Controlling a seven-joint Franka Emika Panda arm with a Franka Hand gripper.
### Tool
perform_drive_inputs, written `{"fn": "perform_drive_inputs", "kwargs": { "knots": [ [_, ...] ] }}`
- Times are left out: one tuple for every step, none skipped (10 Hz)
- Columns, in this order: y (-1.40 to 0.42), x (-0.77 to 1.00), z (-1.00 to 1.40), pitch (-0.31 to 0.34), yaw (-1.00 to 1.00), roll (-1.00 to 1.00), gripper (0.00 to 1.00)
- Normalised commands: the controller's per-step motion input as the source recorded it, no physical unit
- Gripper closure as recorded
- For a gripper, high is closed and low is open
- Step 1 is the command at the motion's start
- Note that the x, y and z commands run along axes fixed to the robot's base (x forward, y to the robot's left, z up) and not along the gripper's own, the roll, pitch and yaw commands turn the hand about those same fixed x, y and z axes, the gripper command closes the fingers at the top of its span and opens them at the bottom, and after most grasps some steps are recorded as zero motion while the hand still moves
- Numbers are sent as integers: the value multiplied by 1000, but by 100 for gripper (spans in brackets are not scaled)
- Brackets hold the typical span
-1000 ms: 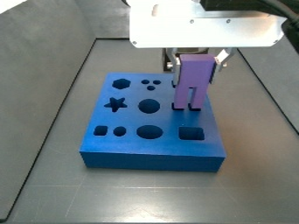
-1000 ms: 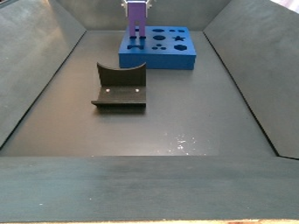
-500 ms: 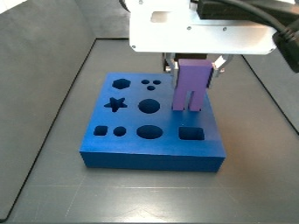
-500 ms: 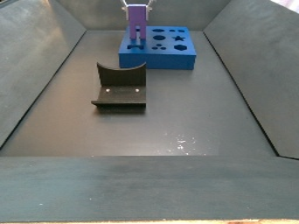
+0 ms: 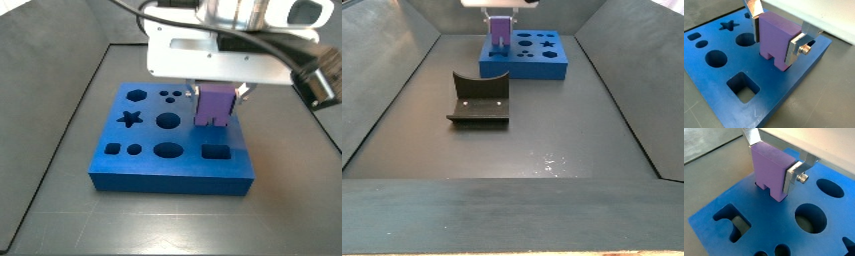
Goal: Pick up the double-square object. Move up. Move to above the board. Insert the double-square object.
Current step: Insert the double-square object.
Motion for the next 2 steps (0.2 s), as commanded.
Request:
{"fn": "perform_drive_inputs", "kwargs": {
  "knots": [
    [0, 0, 0, 0, 0, 0, 0],
    [0, 0, 0, 0, 0, 0, 0]
  ]
}}
